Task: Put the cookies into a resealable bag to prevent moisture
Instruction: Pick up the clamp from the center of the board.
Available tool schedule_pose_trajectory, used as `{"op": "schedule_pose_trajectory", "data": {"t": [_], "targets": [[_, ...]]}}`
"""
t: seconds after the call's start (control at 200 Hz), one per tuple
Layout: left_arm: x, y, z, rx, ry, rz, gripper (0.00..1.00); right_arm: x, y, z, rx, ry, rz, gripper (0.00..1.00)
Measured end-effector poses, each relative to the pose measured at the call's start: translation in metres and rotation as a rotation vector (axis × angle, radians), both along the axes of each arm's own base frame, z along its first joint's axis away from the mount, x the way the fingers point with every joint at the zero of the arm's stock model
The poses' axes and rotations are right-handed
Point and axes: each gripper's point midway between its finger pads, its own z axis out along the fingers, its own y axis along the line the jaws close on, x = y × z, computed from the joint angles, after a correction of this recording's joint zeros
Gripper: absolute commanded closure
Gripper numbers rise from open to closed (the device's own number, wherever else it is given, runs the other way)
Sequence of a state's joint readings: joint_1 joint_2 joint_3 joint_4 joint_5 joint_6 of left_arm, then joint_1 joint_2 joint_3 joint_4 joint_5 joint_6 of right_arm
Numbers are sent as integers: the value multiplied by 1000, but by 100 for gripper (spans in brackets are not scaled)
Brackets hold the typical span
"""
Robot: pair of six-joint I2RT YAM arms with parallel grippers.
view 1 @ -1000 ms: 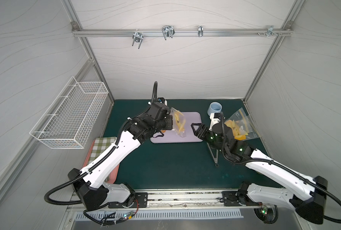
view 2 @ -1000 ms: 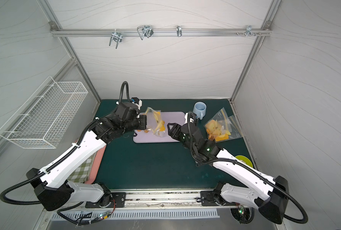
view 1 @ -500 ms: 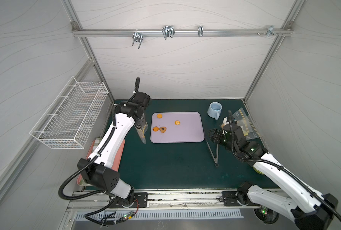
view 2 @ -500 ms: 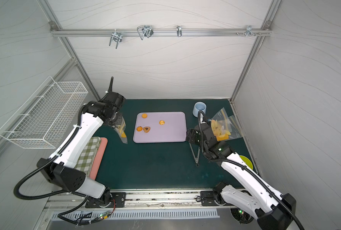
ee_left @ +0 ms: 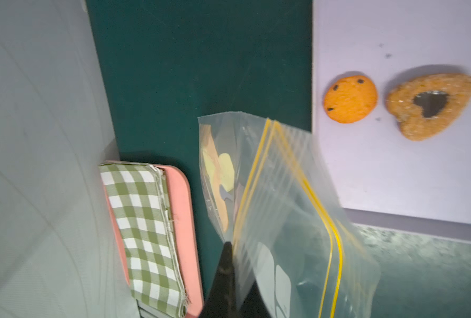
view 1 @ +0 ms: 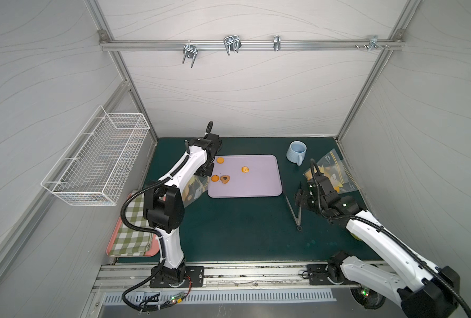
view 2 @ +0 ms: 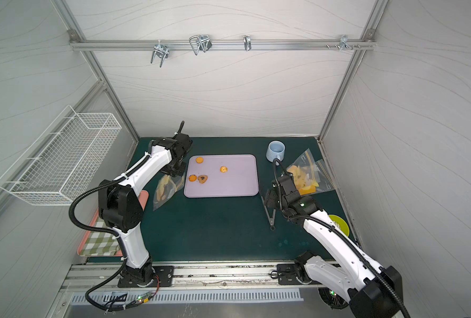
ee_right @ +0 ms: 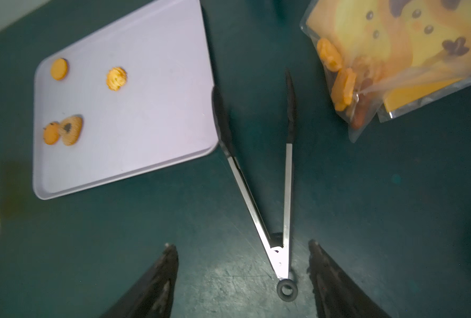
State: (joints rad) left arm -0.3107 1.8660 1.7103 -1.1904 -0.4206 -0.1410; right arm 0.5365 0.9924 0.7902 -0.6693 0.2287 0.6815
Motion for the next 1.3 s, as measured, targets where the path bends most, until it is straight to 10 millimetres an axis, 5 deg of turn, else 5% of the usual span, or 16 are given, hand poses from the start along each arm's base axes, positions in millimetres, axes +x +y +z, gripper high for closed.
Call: {"op": "schedule_pose_trajectory", "data": {"t": [0.12,0.455,1.3], "targets": [[-1,-11,2,-77,-27,-11,100,-5,-9,-27,-30,100,-10,9],[-2,-21,-8,-138,-17,-27,100,-23,-13,-96,-99,259,25,3],[-3,-24,-5,-170,-30,-31,100,19,17,-127,-250,-49,5,28]]}}
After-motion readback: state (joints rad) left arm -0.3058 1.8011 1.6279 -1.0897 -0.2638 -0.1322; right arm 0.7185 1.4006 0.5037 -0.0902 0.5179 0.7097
